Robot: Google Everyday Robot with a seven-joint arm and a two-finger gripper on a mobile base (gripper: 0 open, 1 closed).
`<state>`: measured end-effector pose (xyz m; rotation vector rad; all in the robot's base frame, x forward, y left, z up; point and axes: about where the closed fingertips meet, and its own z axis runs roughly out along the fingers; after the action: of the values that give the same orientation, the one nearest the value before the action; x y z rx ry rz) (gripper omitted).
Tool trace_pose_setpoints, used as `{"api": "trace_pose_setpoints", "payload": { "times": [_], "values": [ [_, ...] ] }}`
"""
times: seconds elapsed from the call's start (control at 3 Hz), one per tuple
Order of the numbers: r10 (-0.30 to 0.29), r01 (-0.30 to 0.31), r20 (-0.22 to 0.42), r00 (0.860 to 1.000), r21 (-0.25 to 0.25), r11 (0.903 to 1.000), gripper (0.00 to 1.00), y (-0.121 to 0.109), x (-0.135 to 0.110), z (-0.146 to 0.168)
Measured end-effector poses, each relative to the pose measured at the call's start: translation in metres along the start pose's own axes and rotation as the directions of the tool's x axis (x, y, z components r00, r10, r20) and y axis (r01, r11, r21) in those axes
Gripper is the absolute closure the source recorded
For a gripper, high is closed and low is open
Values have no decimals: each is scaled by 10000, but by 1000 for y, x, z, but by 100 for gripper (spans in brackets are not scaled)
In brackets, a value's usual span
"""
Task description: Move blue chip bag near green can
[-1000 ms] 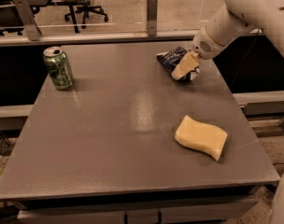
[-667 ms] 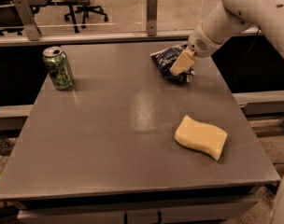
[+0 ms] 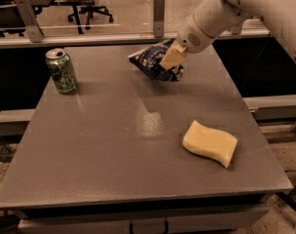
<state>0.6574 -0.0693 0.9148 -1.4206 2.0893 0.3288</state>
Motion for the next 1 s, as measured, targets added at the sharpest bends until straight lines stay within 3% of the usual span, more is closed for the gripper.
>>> {"api": "trace_pose_setpoints", "payload": {
  "times": [0.67, 1.0],
  "values": [
    [-1218, 1273, 774, 9895, -708, 9893, 100, 32, -64, 10],
    [-1389, 1493, 922, 9860, -1179, 9817, 100, 42, -84, 30]
  ]
}}
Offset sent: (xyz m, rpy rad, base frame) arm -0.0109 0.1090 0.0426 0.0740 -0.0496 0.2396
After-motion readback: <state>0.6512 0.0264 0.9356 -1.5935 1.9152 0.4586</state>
